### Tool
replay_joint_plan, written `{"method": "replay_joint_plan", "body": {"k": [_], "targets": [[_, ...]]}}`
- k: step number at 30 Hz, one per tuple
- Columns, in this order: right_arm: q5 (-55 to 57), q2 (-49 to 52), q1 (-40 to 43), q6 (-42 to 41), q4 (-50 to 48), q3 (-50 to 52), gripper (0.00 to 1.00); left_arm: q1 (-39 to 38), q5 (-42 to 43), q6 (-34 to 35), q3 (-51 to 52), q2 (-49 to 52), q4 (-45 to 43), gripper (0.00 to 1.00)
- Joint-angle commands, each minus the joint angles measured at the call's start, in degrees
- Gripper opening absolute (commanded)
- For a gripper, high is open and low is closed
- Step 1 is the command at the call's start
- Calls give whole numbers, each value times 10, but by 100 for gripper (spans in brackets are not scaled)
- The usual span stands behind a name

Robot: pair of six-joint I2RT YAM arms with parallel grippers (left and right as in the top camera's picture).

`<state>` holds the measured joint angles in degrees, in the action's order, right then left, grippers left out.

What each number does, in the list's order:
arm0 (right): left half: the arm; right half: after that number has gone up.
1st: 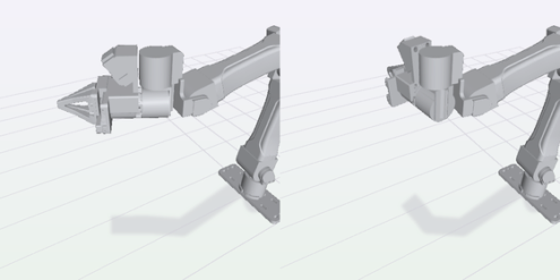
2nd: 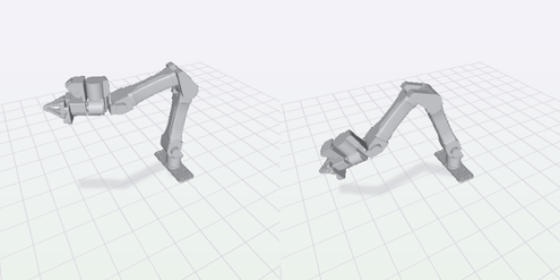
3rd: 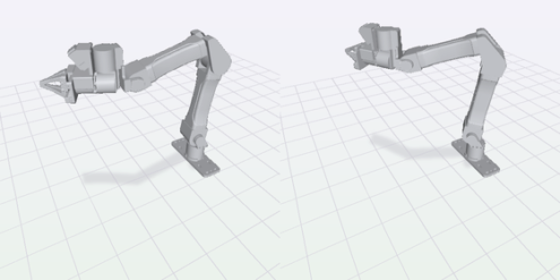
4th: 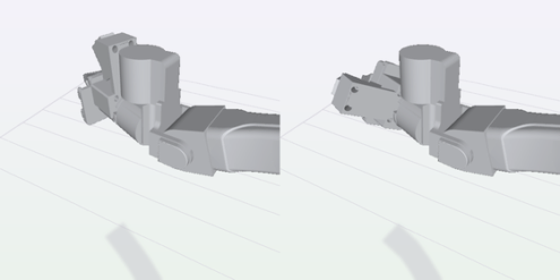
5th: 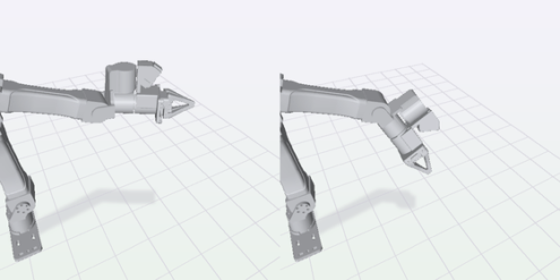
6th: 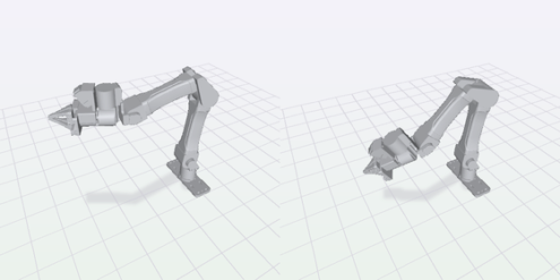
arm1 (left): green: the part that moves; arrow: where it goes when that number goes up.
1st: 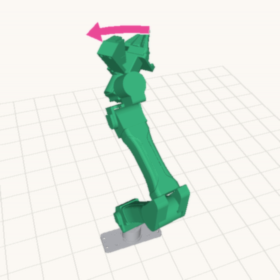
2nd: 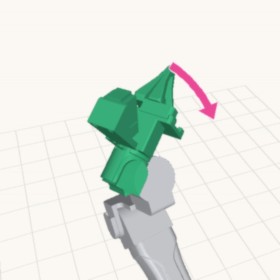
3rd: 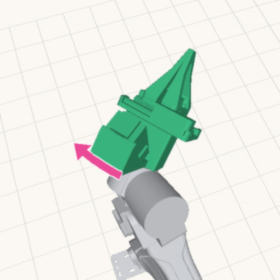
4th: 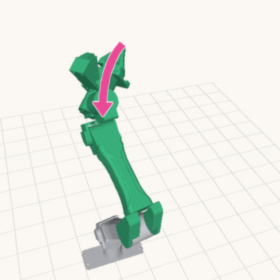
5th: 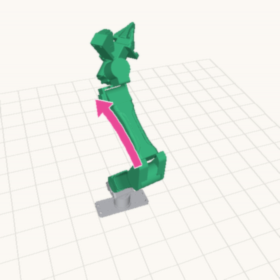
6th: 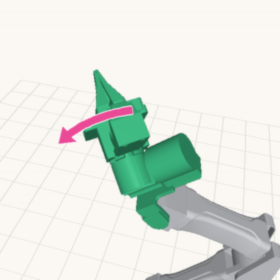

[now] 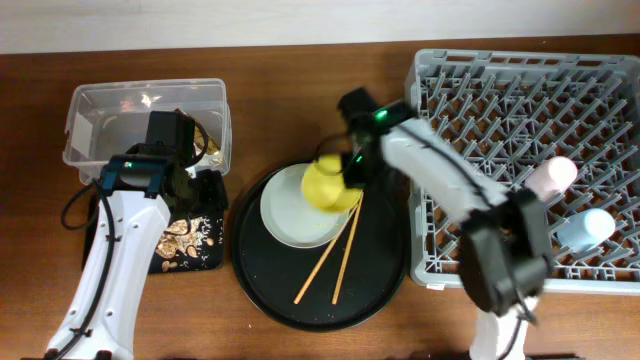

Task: Sort waste into correct bins and load items into the dishwasher rack
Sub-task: 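Grasp the yellow bowl with the right gripper and place it in the rack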

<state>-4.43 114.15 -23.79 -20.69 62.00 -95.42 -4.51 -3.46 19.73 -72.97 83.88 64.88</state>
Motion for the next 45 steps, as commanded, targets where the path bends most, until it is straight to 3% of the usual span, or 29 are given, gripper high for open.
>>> {"method": "replay_joint_plan", "body": {"k": [1,5,11,14,18,22,28,34,38,40,41,45], "targets": [[163,-128,64,35,-7,-51,4,2,-5,6,1,-6,-3,77],[355,-172,157,59,-69,-51,4,2,-5,6,1,-6,-15,77],[599,-114,258,65,-172,-51,4,2,-5,6,1,-6,-40,78],[720,-41,306,166,-266,-51,4,2,-5,6,1,-7,-49,78],[784,33,358,249,-331,-51,4,2,-4,6,1,-6,-49,78],[782,72,396,248,-340,-51,4,2,-4,6,1,-6,-55,78],[696,101,390,245,-323,-49,4,2,-4,6,1,-6,-55,78],[579,104,383,156,-206,-49,4,2,-4,6,1,-6,-55,78],[569,99,373,66,-126,-49,5,2,-4,6,1,-6,-55,78],[539,73,365,66,-109,-49,23,2,-4,6,1,-6,-55,78],[511,52,360,67,-107,-49,40,2,-4,6,1,-6,-55,78],[401,-73,323,67,-80,-50,69,2,-4,6,1,-6,-55,81]]}}
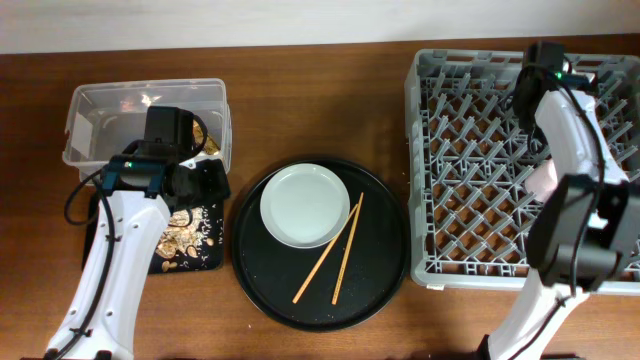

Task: Sort waste into correct bins and load items into the dishwasher rack
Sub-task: 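Grasp the yellow bowl with the right gripper and place it in the rack, then grasp the white plate with the right gripper and stand it in the rack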

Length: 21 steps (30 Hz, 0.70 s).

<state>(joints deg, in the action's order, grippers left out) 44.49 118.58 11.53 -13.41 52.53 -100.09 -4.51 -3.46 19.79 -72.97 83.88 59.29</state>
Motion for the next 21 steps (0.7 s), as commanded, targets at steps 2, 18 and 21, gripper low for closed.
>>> {"method": "replay_joint_plan", "body": {"k": [2,18,21], "targets": [[-226,-178,-68,-4,44,-3,76,2,-4,5,1,-6,1,82],[-514,15,-401,-67,80,37,75,2,-11,5,2,-6,32,87],[-516,66,-405,-81,74,37,71,2,-11,5,2,-6,33,87]]}}
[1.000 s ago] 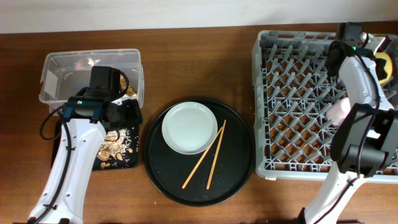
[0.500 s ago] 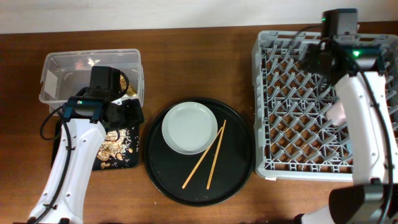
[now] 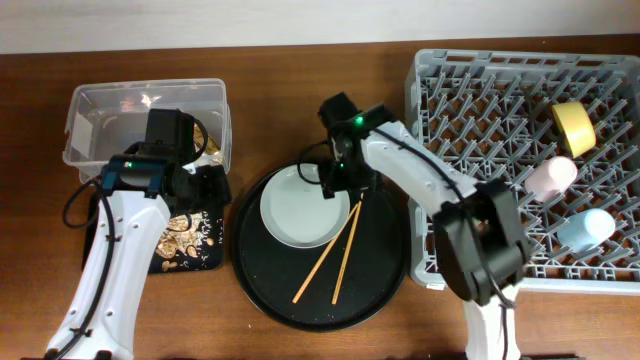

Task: Sort waste into correct bins and load items into the dishwasher rack
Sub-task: 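Grasp the white plate with the right gripper and stand it in the rack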

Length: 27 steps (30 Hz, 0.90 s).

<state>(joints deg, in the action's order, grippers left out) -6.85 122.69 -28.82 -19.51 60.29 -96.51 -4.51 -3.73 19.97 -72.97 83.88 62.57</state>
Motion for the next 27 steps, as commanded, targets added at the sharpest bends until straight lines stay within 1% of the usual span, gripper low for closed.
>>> {"method": "replay_joint_plan", "body": {"k": [1,3,5,6,7,9,11,12,14,15,19,20,22,25,27], "targets": [[-2,33,-2,-20,-6,2,69,2,-9,3,2,-6,0,87],[-2,40,-2,-20,-10,2,62,2,-9,3,2,-6,1,87],[-3,42,-2,-20,-10,2,50,2,-8,3,2,-6,0,87],[-2,42,-2,-20,-10,3,46,2,-8,3,2,-6,0,87],[-2,42,-5,-20,-12,8,37,2,-8,3,2,-6,0,87],[-2,42,-7,-20,-14,18,30,2,-8,3,2,-6,0,87],[-3,42,-8,-20,-24,37,27,2,-8,3,2,-6,0,87],[-2,42,-8,-20,-25,41,22,2,-8,3,2,-6,0,87],[-3,42,-8,-20,-26,40,8,2,-8,3,2,-6,0,87],[-3,42,-7,-20,-26,38,4,2,-8,3,2,-6,0,87],[1,17,6,-16,7,-7,4,2,-8,3,2,-6,0,87],[3,1,16,-4,13,-21,4,2,-8,3,2,-6,0,87],[59,-57,42,-2,31,-59,4,2,-8,3,2,-6,0,87],[194,-149,79,26,27,-80,4,2,-8,3,2,-6,0,87],[342,-197,107,26,12,-80,4,2,-8,3,2,-6,-3,87]]}}
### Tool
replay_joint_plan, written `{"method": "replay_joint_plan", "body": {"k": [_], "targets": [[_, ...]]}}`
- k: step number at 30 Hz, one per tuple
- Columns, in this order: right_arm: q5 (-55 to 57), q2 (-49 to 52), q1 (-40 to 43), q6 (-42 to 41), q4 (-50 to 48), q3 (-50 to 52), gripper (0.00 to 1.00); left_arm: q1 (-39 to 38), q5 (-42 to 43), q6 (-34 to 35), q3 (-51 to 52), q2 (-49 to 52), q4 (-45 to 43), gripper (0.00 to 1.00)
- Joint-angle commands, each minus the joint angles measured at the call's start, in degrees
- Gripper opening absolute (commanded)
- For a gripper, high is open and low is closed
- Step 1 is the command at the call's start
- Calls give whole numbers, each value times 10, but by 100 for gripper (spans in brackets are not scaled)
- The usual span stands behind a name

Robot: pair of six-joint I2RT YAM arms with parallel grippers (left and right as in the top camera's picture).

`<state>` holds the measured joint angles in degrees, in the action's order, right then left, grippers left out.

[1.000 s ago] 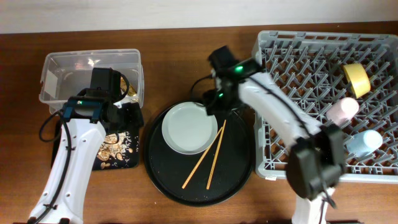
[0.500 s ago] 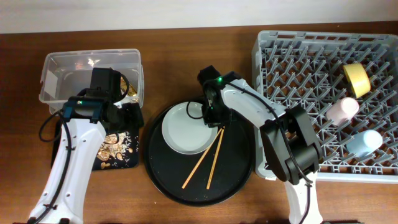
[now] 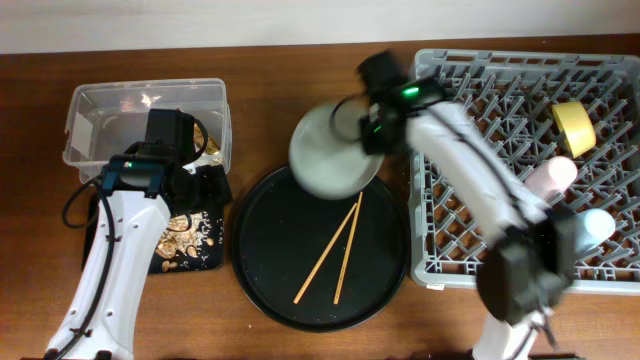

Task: Sort waste into correct bins and load items into the dishwasher rack
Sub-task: 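Grasp the white plate with the right gripper and stand it in the rack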

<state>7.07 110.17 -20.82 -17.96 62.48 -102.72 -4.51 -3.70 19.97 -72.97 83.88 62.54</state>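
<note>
My right gripper (image 3: 366, 137) is shut on the rim of a pale green plate (image 3: 328, 150), holding it above the far edge of the round black tray (image 3: 270, 280). Two wooden chopsticks (image 3: 334, 250) lie on that tray. In the grey dishwasher rack (image 3: 470, 230) sit a yellow cup (image 3: 573, 126), a pink cup (image 3: 552, 178) and a pale blue cup (image 3: 598, 225). My left gripper (image 3: 205, 180) hangs over the small black tray of food scraps (image 3: 185, 240); its fingers are hidden under the wrist.
A clear plastic bin (image 3: 140, 120) with some scraps stands at the back left, just behind the left arm. The rack fills the right side of the table.
The right gripper was down at the plate's right rim on the black tray. Now it holds the plate lifted and shifted toward the back right. The left arm has not moved.
The right gripper first held the yellow cup over the plate on the tray. Then it was at the rack's far right. Then the yellow cup lay in the rack and the gripper was at the plate. Now the plate is lifted.
</note>
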Motion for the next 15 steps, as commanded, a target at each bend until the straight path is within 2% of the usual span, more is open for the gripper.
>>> {"method": "replay_joint_plan", "body": {"k": [1,4,6,11,15], "targets": [[288,-90,43,10,-21,-18,4,2,-9,3,2,-6,-3,87],[503,-101,89,10,-62,-17,4,2,-9,3,2,-6,-9,87],[555,-92,121,12,-84,-17,4,2,-9,3,2,-6,-12,87],[517,-49,189,12,-94,-17,4,2,-9,3,2,-6,-15,87],[470,-1,194,12,-92,-12,4,2,-9,3,2,-6,-19,87]]}}
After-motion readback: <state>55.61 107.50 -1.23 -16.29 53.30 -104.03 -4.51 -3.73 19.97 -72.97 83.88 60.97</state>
